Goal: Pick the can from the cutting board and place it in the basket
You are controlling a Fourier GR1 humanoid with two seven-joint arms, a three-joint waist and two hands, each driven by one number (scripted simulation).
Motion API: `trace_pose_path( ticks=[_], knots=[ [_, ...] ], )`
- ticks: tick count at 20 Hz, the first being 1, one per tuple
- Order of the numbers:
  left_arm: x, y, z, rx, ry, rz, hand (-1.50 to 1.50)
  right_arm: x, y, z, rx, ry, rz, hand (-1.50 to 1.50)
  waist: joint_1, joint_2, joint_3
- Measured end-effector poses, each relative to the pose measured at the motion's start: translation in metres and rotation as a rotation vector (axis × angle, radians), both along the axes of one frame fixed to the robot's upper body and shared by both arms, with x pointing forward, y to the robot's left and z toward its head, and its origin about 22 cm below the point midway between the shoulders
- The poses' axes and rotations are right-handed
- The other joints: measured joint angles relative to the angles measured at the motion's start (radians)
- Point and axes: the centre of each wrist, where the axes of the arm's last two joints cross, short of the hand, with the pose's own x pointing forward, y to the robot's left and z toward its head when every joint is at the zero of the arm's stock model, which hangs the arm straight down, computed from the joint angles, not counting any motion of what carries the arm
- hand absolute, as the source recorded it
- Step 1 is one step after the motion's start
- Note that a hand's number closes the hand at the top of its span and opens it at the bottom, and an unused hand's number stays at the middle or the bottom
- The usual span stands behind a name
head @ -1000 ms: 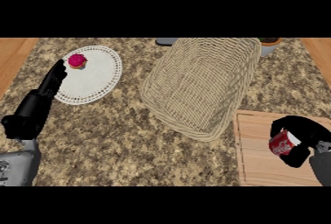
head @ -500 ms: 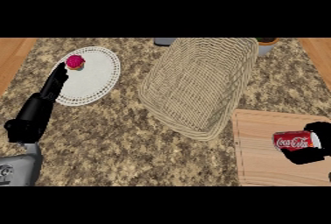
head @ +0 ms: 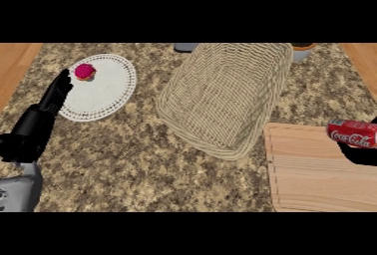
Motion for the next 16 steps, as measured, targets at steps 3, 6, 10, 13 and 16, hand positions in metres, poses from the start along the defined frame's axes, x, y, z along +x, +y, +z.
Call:
trace_pose_path(
  ticks=[3,6,10,13,16],
  knots=[
    [0.0,0.004,0.0,-0.001,0.001,0.004,0.0,0.008,0.015,0.034,0.099,-0.2,0.059,1.5,-0.002,-0.002,0.0],
    [0.0,0.001,0.0,-0.001,0.001,-0.001,0.0,0.011,0.029,0.075,0.171,-0.337,0.13,1.5,0.002,-0.001,0.0],
    [0.001,-0.006,0.0,0.001,-0.005,-0.015,0.0,0.01,0.055,0.135,0.203,-0.43,0.217,1.5,0.009,0.001,0.0],
    [0.002,-0.006,0.0,0.003,-0.006,-0.014,0.0,0.012,0.076,0.175,0.242,-0.451,0.275,1.5,0.016,0.003,-0.001],
    [0.005,-0.013,-0.002,0.001,-0.009,-0.021,0.0,0.018,0.1,0.208,0.28,-0.447,0.32,1.5,0.022,0.005,-0.001]
  ],
)
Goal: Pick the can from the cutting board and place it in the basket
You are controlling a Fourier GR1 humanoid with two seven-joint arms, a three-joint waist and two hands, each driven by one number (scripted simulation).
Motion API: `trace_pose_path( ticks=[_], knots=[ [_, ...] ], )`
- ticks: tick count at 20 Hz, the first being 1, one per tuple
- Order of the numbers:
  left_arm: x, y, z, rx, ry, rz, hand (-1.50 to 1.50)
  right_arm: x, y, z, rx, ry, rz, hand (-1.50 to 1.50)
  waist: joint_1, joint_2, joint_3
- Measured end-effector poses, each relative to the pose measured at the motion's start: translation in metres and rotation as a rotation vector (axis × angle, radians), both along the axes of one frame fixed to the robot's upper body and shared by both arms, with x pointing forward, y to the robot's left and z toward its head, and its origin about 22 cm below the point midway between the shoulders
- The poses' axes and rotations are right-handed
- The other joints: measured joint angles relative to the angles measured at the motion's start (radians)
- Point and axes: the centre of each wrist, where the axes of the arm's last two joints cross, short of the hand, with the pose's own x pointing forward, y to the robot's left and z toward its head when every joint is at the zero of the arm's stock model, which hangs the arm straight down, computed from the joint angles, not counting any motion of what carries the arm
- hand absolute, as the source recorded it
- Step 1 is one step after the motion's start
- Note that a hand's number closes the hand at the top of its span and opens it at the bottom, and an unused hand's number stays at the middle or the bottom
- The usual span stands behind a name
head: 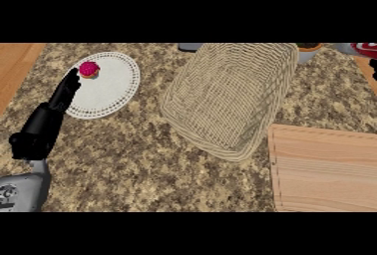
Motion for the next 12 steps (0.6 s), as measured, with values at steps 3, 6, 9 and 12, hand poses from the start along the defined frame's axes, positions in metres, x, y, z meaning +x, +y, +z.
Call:
trace_pose_path(
  ticks=[3,6,9,12],
  knots=[
    [0.0,-0.002,0.001,-0.002,-0.001,-0.012,0.0,0.01,0.026,0.025,0.014,0.035,0.033,1.5,0.005,0.001,0.0],
    [0.001,0.0,0.004,-0.002,-0.001,-0.013,0.0,0.025,0.054,0.042,0.014,0.077,0.061,1.5,0.01,0.002,0.0],
    [0.007,0.003,0.005,-0.004,0.0,-0.013,0.0,0.041,0.078,0.052,0.025,0.113,0.076,1.5,0.009,0.004,0.0],
    [0.006,0.001,0.0,-0.009,0.006,-0.015,0.0,0.059,0.095,0.057,0.042,0.16,0.084,1.5,0.011,0.005,0.001]
  ],
)
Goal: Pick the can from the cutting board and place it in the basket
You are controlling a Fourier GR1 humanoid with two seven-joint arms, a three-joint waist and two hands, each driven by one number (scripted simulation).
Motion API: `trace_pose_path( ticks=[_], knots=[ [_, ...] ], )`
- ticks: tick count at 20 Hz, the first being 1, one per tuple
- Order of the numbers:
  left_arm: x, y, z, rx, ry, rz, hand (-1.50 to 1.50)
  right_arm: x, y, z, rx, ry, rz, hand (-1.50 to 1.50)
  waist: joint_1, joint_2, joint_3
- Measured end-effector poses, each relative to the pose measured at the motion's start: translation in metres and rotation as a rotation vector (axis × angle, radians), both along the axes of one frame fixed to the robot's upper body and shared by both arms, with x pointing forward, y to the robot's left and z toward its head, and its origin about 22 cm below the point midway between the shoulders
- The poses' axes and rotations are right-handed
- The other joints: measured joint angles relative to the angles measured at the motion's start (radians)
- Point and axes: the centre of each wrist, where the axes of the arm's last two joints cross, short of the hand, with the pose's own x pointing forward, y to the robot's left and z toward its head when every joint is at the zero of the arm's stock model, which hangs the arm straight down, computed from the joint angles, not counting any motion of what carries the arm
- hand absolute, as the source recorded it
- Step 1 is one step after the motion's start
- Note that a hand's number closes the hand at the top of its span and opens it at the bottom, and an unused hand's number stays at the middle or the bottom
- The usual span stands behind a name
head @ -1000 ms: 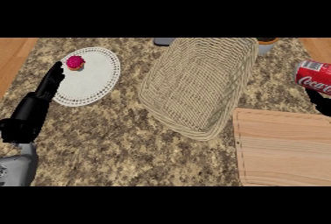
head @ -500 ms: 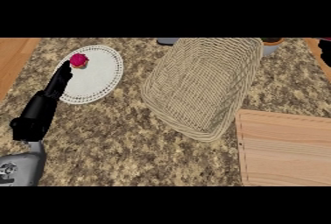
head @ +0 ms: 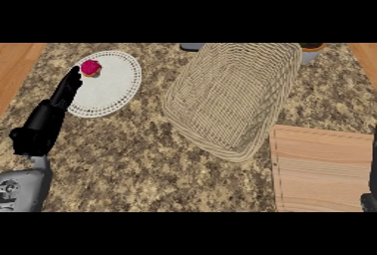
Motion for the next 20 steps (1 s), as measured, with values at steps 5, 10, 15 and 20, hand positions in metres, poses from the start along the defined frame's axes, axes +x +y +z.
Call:
trace_pose_path(
  ticks=[5,10,15,20],
  knots=[
    [-0.005,-0.003,-0.003,0.009,-0.005,0.0,0.0,0.022,0.025,-0.007,-0.011,0.101,0.023,1.5,-0.001,0.0,0.0],
    [-0.002,0.003,-0.006,0.005,-0.004,0.004,0.0,0.044,0.045,-0.018,-0.031,0.205,0.024,1.5,-0.003,0.0,0.0],
    [-0.004,0.004,0.0,0.002,0.0,0.008,0.0,0.052,0.05,-0.028,-0.178,0.278,-0.016,1.5,-0.007,-0.003,0.001],
    [-0.006,0.002,-0.001,0.0,0.002,0.017,0.0,0.057,0.051,-0.036,-0.312,0.328,-0.026,1.5,-0.01,-0.003,0.001]
  ],
)
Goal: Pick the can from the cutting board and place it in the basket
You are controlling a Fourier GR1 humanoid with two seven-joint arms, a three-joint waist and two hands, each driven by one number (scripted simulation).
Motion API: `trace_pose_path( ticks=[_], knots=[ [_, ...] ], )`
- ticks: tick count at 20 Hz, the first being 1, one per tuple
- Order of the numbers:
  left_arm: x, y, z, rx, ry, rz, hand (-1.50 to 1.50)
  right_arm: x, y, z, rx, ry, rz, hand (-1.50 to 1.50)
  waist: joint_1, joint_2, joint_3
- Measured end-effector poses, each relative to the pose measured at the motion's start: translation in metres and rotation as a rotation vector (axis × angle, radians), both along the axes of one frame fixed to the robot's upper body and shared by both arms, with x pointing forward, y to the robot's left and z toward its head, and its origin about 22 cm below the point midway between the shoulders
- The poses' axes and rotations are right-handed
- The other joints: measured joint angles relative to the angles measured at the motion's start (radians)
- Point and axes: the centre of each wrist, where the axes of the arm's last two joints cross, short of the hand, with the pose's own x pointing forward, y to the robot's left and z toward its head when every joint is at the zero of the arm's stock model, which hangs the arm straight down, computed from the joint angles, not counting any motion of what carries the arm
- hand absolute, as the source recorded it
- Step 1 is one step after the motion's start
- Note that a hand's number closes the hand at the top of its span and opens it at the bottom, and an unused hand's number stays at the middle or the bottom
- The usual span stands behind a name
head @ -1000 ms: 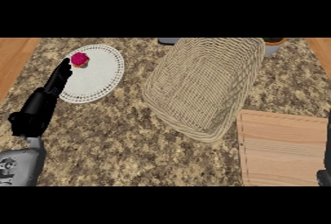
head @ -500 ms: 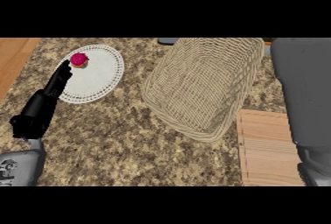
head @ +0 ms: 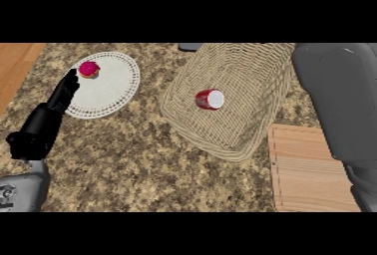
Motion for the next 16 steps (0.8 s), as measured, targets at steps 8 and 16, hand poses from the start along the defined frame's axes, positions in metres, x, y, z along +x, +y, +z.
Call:
trace_pose_path(
  ticks=[8,16],
  knots=[
    [-0.002,0.001,0.004,0.007,-0.005,-0.003,0.0,0.006,-0.002,-0.002,0.056,0.094,0.062,-1.5,0.0,0.0,0.0],
    [0.001,0.002,0.001,0.001,-0.006,-0.006,0.0,0.003,-0.005,-0.001,0.296,-0.049,0.017,-1.5,-0.001,0.003,0.001]
  ],
)
